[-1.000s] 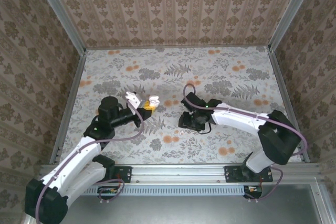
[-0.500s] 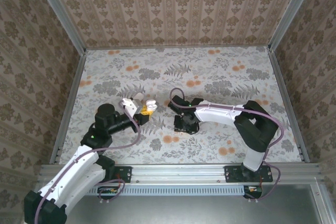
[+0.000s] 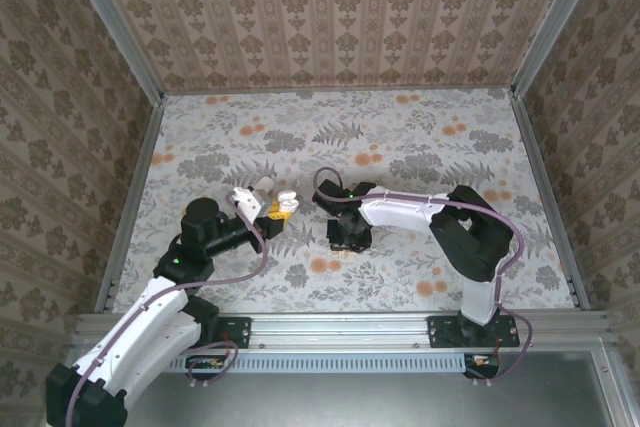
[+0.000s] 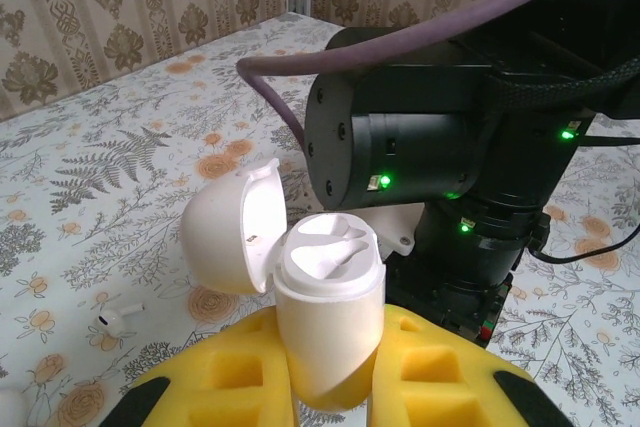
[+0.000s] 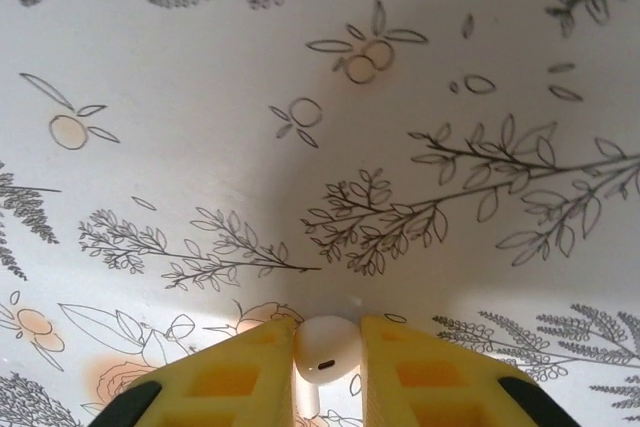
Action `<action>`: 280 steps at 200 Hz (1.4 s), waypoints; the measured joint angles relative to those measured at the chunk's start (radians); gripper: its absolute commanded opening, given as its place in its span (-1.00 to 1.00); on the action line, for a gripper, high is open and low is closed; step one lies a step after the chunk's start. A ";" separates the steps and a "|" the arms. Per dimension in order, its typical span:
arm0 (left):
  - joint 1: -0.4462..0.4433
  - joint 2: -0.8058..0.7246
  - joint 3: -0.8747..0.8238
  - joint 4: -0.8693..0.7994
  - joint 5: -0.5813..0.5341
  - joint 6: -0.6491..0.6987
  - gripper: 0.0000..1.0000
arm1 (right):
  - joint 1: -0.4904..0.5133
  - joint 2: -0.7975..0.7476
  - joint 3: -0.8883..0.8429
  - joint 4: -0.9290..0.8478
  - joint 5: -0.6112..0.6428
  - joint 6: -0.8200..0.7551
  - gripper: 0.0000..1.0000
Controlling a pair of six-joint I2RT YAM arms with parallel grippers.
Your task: Insert the wireless bluetooth earbuds into the charging case
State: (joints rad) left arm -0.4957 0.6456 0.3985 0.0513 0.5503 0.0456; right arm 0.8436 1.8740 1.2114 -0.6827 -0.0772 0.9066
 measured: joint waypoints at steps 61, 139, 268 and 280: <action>0.000 0.000 0.000 -0.011 -0.003 0.000 -1.00 | -0.007 0.009 0.056 -0.033 0.026 -0.100 -0.65; 0.000 0.087 0.001 0.006 -0.008 -0.023 -1.00 | -0.123 0.011 0.071 -0.055 -0.004 -0.349 -0.63; -0.003 0.083 0.001 0.009 -0.017 -0.038 -1.00 | -0.245 -0.051 0.121 -0.111 0.077 -0.525 -0.16; -0.005 0.084 0.001 0.009 -0.019 -0.038 -1.00 | -0.232 -0.074 0.116 -0.110 0.094 -0.512 -0.20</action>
State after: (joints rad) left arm -0.5003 0.7292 0.3996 0.0601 0.5316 0.0074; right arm 0.6113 1.8004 1.3273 -0.7929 0.0166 0.3943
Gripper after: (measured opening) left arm 0.164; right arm 0.420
